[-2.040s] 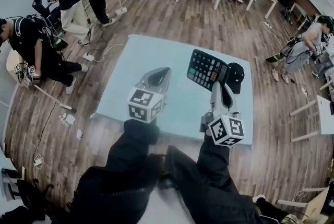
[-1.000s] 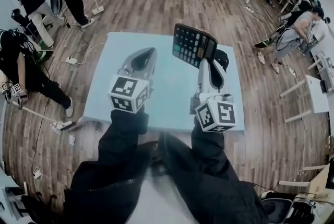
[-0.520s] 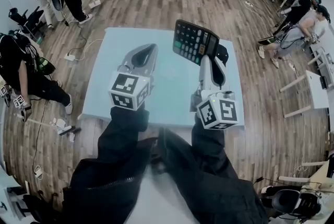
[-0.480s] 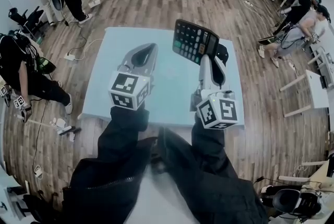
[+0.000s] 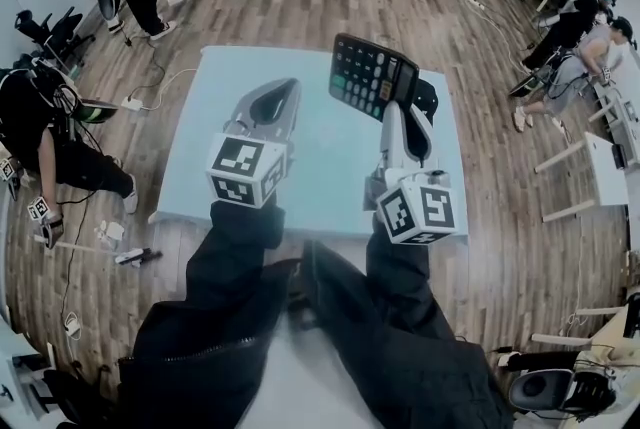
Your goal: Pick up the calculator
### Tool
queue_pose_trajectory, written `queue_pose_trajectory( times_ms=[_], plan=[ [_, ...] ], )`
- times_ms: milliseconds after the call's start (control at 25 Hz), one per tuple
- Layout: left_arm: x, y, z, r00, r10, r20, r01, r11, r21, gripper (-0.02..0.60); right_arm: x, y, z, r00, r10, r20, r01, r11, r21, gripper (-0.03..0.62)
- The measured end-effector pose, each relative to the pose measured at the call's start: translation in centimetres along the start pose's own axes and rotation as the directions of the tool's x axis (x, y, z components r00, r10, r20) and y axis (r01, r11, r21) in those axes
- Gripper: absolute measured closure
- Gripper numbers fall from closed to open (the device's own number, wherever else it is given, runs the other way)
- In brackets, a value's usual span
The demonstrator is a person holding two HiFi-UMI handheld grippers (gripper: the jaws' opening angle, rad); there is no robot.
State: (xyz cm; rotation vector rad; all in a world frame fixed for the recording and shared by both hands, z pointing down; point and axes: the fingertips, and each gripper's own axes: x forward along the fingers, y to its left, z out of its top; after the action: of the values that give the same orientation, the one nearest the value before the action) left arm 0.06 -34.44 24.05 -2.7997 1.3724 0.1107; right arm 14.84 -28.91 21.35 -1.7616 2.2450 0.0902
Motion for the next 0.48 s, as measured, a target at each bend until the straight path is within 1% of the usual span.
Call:
queue_pose_trajectory(
  times_ms=[200, 480],
  plan=[
    [-0.2, 0.0, -0.2, 1.000, 0.000, -0.008, 0.000, 1.000, -0.012, 0.584, 0.0, 0.3, 0.0, 1.000, 0.003, -0.009, -0.003, 1.000, 0.000, 0.546],
    [-0.5, 0.5, -1.7, 1.000, 0.000, -0.022, -0.001, 1.000, -0.020, 0.584, -0.2, 0.6, -1.4, 1.000, 0.006, -0.021, -0.006, 1.000, 0.003, 0.546]
  ],
)
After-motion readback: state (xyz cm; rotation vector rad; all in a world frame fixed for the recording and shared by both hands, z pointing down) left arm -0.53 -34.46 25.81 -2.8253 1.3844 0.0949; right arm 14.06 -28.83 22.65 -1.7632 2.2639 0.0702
